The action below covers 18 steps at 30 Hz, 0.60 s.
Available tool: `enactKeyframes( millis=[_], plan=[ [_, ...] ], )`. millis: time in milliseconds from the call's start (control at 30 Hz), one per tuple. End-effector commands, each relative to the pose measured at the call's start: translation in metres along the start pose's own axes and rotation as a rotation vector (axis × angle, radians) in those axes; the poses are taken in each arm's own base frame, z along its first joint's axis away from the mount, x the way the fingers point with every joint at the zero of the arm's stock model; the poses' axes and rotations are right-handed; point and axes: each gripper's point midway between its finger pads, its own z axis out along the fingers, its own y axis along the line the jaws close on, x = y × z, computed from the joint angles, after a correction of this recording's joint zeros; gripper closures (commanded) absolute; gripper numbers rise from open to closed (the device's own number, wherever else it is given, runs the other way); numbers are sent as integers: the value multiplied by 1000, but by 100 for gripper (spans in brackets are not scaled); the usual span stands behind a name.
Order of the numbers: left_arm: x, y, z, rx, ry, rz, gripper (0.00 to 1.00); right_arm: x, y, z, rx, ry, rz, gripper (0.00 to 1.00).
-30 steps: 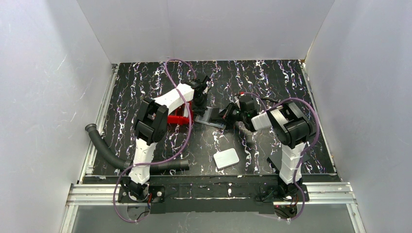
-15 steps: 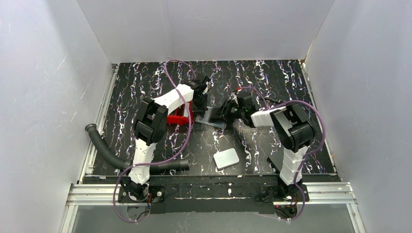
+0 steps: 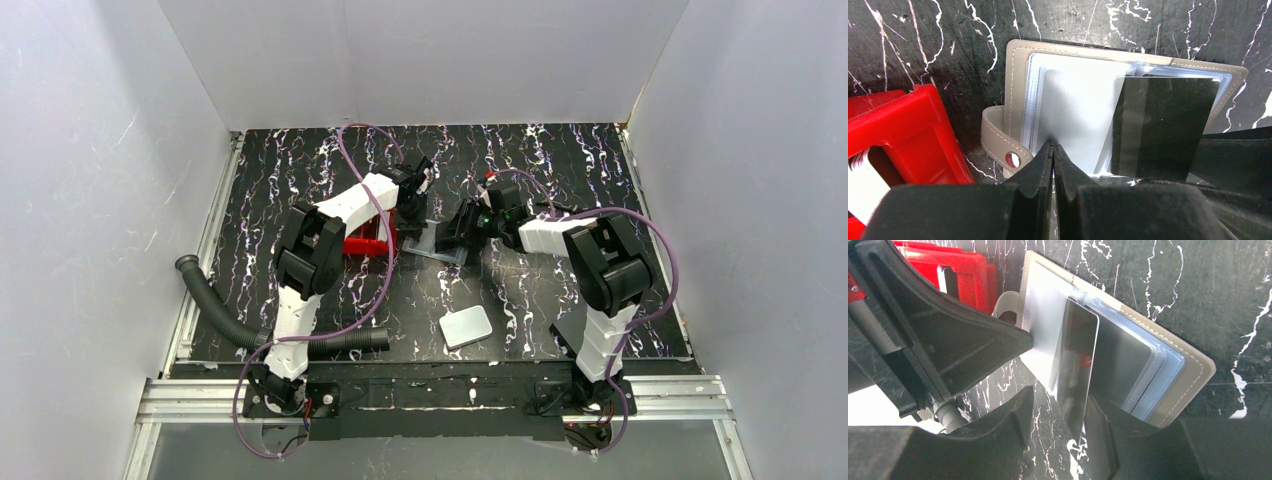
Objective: Put the credit cards into the card holder
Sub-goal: Insert the credit card into the card holder.
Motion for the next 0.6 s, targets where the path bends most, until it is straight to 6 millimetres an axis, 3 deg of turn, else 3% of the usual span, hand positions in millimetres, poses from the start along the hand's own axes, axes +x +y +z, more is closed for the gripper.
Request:
enactKeyframes(
  millis=[0,133,267,567],
  plan=[
    [15,1,-7,-6,39,16,99,10,-16,10,1,31,72,54],
    [15,-1,-8,0,39,14,99,7,-12,11,-30,-6,132,74],
    [15,-1,-9,2,40,14,99,5,-15,15,-38,-38,173,84],
    [15,-2,-9,8,40,12,99,9,-15,26,-38,-89,190,92]
  ],
)
